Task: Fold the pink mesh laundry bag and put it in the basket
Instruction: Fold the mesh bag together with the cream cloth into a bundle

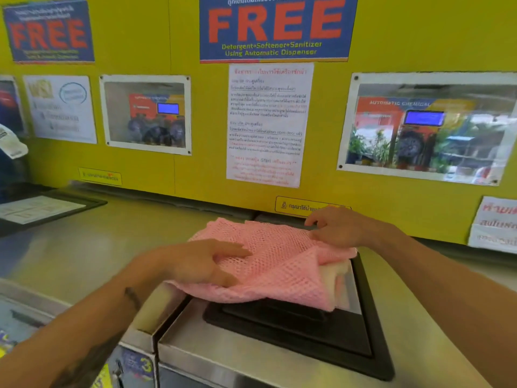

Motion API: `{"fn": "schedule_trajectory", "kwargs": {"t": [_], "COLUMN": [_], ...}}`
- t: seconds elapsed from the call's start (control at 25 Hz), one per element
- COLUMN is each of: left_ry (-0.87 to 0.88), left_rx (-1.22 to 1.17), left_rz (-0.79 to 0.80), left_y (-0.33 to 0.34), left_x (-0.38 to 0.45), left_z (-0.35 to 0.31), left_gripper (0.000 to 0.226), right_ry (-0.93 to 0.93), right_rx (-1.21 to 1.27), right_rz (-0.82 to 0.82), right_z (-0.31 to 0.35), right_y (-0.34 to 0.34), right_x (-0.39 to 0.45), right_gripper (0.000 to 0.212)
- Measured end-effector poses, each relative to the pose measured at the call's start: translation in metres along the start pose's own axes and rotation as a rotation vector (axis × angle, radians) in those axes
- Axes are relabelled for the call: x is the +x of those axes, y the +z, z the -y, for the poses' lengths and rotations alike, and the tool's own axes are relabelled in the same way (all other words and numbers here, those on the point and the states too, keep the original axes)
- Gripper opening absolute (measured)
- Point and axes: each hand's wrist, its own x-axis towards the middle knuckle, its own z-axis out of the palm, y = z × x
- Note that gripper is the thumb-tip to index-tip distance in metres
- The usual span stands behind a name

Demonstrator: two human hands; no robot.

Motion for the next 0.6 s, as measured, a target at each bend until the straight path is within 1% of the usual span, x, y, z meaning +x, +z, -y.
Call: {"fn": "schedule_trajectory", "kwargs": {"t": [0.04, 0.08, 0.12, 0.2, 0.24, 0.28, 0.32, 0.4, 0.44, 0.48, 0.52, 0.6], "left_ry": [-0.012, -0.034, -0.062, -0.116, -0.155, -0.216, -0.311, -0.502, -0.537, -0.535, -0.521, -0.497], "left_rx": [-0.052, -0.093, -0.112, -0.064, -0.033, -0.016, -0.006, 0.039, 0.045, 0.028, 0.0, -0.063], "left_rz": [-0.04, -0.138, -0.294, -0.674, -0.806, -0.852, -0.793, -0.487, -0.382, -0.345, -0.349, -0.359], "left_y": [-0.005, -0.007, -0.007, 0.0, 0.004, 0.008, 0.012, 0.019, 0.023, 0.024, 0.026, 0.027], "left_x": [-0.006, -0.011, -0.016, -0.027, -0.037, -0.048, -0.06, -0.075, -0.078, -0.078, -0.076, -0.067], "left_z": [0.004, 0.009, 0.012, 0.013, 0.008, 0.001, -0.005, -0.015, -0.019, -0.023, -0.026, -0.029], "left_gripper": [0.06, 0.053, 0.044, 0.025, 0.018, 0.018, 0.026, 0.056, 0.067, 0.073, 0.075, 0.079], "right_ry": [0.034, 0.07, 0.094, 0.086, 0.066, 0.049, 0.031, 0.002, -0.012, -0.019, -0.026, -0.025], "right_rx": [0.046, 0.075, 0.085, 0.052, 0.027, 0.006, -0.005, -0.009, -0.02, -0.03, -0.025, 0.057], "right_rz": [0.017, 0.062, 0.122, 0.194, 0.202, 0.196, 0.189, 0.186, 0.187, 0.182, 0.165, 0.125], "right_z": [-0.001, 0.0, 0.002, 0.008, 0.013, 0.018, 0.022, 0.027, 0.029, 0.03, 0.031, 0.029], "right_y": [0.005, 0.011, 0.019, 0.031, 0.033, 0.033, 0.032, 0.029, 0.028, 0.026, 0.024, 0.024], "right_x": [0.004, 0.008, 0.013, 0.022, 0.024, 0.026, 0.028, 0.03, 0.029, 0.027, 0.024, 0.016], "right_gripper": [0.051, 0.057, 0.061, 0.063, 0.06, 0.055, 0.05, 0.04, 0.035, 0.032, 0.035, 0.057]}}
